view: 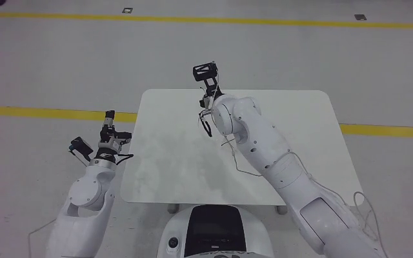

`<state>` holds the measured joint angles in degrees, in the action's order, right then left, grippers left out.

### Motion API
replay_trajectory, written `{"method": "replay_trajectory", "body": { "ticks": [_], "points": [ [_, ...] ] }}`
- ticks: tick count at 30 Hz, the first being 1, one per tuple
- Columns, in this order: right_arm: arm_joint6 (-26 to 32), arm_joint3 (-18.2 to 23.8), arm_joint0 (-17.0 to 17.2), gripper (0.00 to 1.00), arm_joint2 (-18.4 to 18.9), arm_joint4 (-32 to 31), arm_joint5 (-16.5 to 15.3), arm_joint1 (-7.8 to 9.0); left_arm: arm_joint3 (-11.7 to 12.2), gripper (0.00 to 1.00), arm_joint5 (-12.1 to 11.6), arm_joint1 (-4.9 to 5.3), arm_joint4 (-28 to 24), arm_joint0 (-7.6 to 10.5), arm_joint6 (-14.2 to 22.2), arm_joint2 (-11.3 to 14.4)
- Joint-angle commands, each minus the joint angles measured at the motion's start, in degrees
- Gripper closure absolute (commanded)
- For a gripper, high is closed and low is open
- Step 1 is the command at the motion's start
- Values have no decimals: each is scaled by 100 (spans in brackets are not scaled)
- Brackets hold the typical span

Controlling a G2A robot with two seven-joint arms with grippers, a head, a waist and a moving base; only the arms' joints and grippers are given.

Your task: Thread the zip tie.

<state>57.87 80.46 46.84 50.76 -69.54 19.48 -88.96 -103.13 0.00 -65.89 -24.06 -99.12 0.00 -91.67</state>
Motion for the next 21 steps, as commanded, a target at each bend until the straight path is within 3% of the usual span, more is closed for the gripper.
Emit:
{"method": "replay_trajectory", "body": {
  "ticks": [1, 10, 11, 15, 18, 21],
  "points": [
    [0, 0, 0, 100, 0, 0, 0, 0, 0, 0, 0, 0, 0, 0, 0, 0],
    [-105, -85, 2, 100, 36, -1, 0, -38, 0, 0, 0, 0, 0, 0, 0, 0],
    [-72, -127, -51, 100, 32, -8, 0, -67, -10, 0, -67, 6, 188, 21, -28, -20],
    [64, -347, -303, 100, 101, -25, 0, -281, -11, 0, -585, 33, 1799, -53, -458, -39],
    [124, -497, -389, 100, 258, -26, 0, -483, 28, 0, -888, 40, 3164, -103, -1001, 10],
    [213, -659, -441, 100, 424, -51, 0, -681, 149, 0, -921, 22, 3968, -75, -1481, 113]
  ]
}}
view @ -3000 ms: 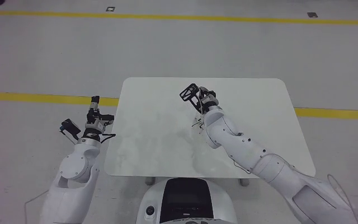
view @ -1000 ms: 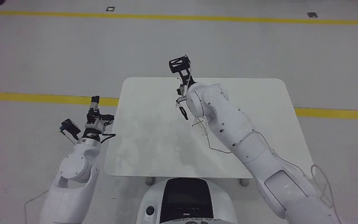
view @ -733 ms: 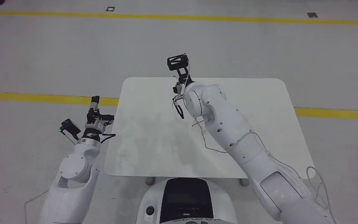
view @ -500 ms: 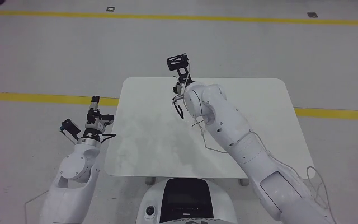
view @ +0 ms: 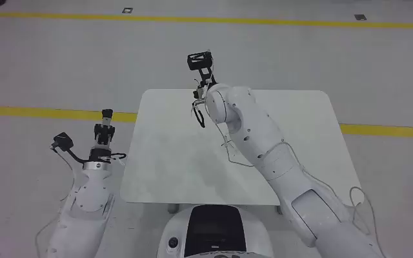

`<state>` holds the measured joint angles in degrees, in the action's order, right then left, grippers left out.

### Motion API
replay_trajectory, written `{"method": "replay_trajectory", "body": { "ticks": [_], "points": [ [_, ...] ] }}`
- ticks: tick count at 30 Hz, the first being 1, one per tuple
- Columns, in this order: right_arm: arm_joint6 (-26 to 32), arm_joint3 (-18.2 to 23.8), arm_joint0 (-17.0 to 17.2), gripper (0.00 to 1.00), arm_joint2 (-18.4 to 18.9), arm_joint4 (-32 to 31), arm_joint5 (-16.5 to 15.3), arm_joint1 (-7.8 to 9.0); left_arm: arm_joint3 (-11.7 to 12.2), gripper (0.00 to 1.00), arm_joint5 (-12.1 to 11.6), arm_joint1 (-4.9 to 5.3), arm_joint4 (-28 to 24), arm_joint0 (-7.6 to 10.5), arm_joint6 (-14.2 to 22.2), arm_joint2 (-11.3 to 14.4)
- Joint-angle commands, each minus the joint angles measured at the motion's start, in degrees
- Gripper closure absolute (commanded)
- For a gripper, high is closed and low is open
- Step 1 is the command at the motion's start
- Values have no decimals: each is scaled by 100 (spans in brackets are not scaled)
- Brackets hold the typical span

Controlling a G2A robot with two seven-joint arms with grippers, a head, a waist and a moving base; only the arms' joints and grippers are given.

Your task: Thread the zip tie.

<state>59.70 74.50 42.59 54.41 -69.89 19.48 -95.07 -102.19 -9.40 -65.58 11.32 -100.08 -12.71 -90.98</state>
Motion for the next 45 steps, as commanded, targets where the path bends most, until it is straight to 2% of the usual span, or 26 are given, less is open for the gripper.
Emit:
{"method": "replay_trajectory", "body": {
  "ticks": [1, 3, 4, 11, 13, 14, 17, 19, 22, 25, 28, 36, 38, 41, 45],
  "points": [
    [89, -154, -25, 100, 164, 27, 0, -167, 117, 0, 17, -14, 843, 72, -428, 79],
    [158, -287, -61, 100, 268, 61, 0, -314, 291, 0, 103, -43, 1315, 150, -996, 139],
    [142, -322, -73, 100, 296, 30, 0, -358, 291, 0, 103, -43, 1315, 150, -996, 139],
    [142, -322, -73, 100, 296, 30, 0, -358, 288, 0, 109, -40, 1394, 162, -1004, 129],
    [-9, -319, 15, 100, 333, 111, -8, -357, 353, 0, 132, -21, 2297, 214, -1267, 114],
    [2, -331, 24, 100, 364, 194, 0, -363, 485, 0, 233, -8, 3053, 282, -1506, 132],
    [104, -406, -36, 100, 465, 388, 0, -398, 834, 0, 457, -18, 4107, 468, -1979, 325],
    [156, -506, -100, 100, 534, 488, 0, -438, 1114, 0, 698, -14, 5047, 603, -2315, 459],
    [191, -643, -182, 100, 646, 676, 0, -519, 1466, 0, 1010, -30, 5910, 765, -2670, 686],
    [213, -807, -251, 100, 766, 804, 0, -611, 1745, 0, 1238, -57, 6462, 917, -2893, 916],
    [244, -993, -316, 100, 865, 1003, 0, -725, 1893, 0, 1331, -102, 6576, 1016, -3011, 1140],
    [244, -993, -316, 100, 865, 1003, 0, -725, 1900, 0, 1354, -107, 6564, 1023, -3021, 1151],
    [10, -969, -199, 100, 900, 1081, 0, -725, 1900, 0, 1365, -106, 6591, 1028, -3001, 1153],
    [-224, -981, -150, 100, 971, 1147, 0, -761, 1927, 0, 1678, -117, 7106, 1105, -2897, 1281],
    [-469, -1013, -100, 100, 1139, 1268, 0, -878, 2037, 0, 2051, -174, 7594, 1244, -2846, 1616]
  ]
}}
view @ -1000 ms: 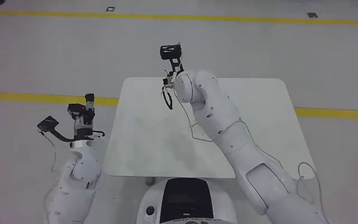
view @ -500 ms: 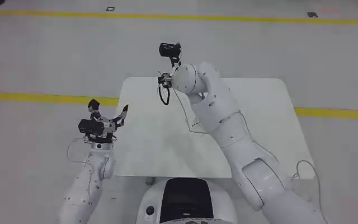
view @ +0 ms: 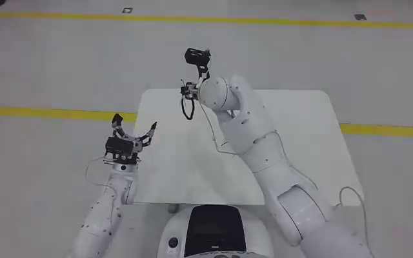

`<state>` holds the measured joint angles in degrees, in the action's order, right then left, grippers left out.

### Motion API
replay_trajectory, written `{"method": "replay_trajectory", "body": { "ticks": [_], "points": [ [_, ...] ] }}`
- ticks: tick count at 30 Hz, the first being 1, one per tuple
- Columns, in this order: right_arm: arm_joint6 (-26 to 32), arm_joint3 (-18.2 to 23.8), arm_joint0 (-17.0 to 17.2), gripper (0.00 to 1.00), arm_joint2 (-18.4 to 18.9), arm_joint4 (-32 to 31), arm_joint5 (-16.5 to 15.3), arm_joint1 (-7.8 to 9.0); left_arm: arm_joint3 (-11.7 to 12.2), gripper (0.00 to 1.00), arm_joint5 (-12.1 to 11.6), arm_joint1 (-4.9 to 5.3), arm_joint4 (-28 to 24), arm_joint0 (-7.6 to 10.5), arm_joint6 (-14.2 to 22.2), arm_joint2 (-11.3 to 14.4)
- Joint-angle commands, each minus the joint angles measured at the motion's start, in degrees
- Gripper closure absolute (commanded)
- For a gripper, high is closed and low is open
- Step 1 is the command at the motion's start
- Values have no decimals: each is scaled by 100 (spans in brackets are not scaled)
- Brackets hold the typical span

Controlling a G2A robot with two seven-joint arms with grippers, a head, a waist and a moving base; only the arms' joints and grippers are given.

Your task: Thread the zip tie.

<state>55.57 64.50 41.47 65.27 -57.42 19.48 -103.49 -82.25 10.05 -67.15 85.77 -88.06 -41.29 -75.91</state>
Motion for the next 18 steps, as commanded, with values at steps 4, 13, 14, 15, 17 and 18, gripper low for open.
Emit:
{"method": "replay_trajectory", "body": {
  "ticks": [4, 13, 14, 15, 17, 18],
  "points": [
    [-141, -102, 33, 100, 223, 38, 0, -172, 198, 0, 355, -83, 403, 205, 89, 421],
    [-231, -174, 59, 100, 426, -48, 0, -340, 425, 0, 719, -125, 418, 440, 38, 791],
    [-231, -174, 59, 100, 426, -48, 0, -340, 425, 0, 719, -125, 418, 440, 38, 791],
    [-231, -174, 59, 100, 426, -48, 0, -340, 425, 0, 719, -125, 418, 440, 38, 791],
    [-333, -163, 119, 100, 427, -33, -33, -334, 425, 0, 719, -125, 418, 440, 38, 791],
    [-408, -136, 164, 100, 430, -3, -39, -331, 438, 0, 806, -117, 418, 456, 50, 804]
  ]
}}
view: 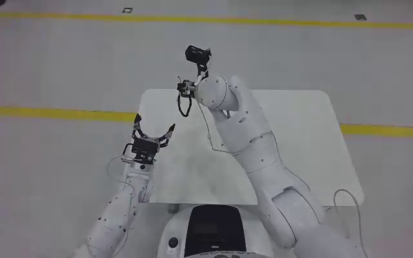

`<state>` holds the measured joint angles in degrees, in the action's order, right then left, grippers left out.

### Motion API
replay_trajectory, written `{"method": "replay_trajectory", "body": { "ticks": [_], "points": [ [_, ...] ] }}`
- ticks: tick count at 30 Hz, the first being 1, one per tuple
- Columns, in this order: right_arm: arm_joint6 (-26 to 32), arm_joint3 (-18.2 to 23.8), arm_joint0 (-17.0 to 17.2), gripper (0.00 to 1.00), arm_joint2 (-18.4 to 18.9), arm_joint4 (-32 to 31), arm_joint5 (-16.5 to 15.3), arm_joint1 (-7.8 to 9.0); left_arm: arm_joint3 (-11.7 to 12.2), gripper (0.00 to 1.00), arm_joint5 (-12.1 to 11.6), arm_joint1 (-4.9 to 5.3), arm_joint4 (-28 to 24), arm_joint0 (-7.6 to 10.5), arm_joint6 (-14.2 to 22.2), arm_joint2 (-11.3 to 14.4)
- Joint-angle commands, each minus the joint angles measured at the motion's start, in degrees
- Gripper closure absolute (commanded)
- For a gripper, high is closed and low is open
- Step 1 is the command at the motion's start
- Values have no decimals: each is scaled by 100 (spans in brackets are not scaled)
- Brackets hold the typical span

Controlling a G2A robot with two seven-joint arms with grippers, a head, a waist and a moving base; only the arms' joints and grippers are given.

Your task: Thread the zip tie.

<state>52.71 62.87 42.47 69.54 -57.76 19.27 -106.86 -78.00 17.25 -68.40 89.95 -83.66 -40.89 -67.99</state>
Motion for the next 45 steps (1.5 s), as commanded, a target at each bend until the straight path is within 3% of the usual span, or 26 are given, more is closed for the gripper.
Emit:
{"method": "replay_trajectory", "body": {
  "ticks": [1, 3, 7, 13, 29, 38, 45],
  "points": [
    [-190, 50, 96, 100, -7, 36, -2, 8, 114, 0, 223, 48, 0, 79, -48, 101],
    [-318, 81, 143, 100, -58, 0, 21, 5, 353, 0, 223, 149, 0, 286, -144, 256],
    [-551, 92, 237, 100, -115, -47, 21, -29, 631, 0, 223, 245, 0, 578, -152, 499],
    [-587, 4, 289, 100, -90, -109, 21, -100, 873, 0, 223, 288, 0, 931, -50, 866],
    [-801, -26, 406, 100, -130, 0, -29, -144, 823, 0, 223, 266, 0, 1029, -35, 956],
    [-944, -28, 434, 100, -193, 242, 21, -164, 1105, 0, 223, 153, 0, 1245, -262, 961],
    [-950, -17, 438, 100, -158, 257, 21, -163, 1105, 0, 223, 153, 0, 1245, -262, 961]
  ]
}}
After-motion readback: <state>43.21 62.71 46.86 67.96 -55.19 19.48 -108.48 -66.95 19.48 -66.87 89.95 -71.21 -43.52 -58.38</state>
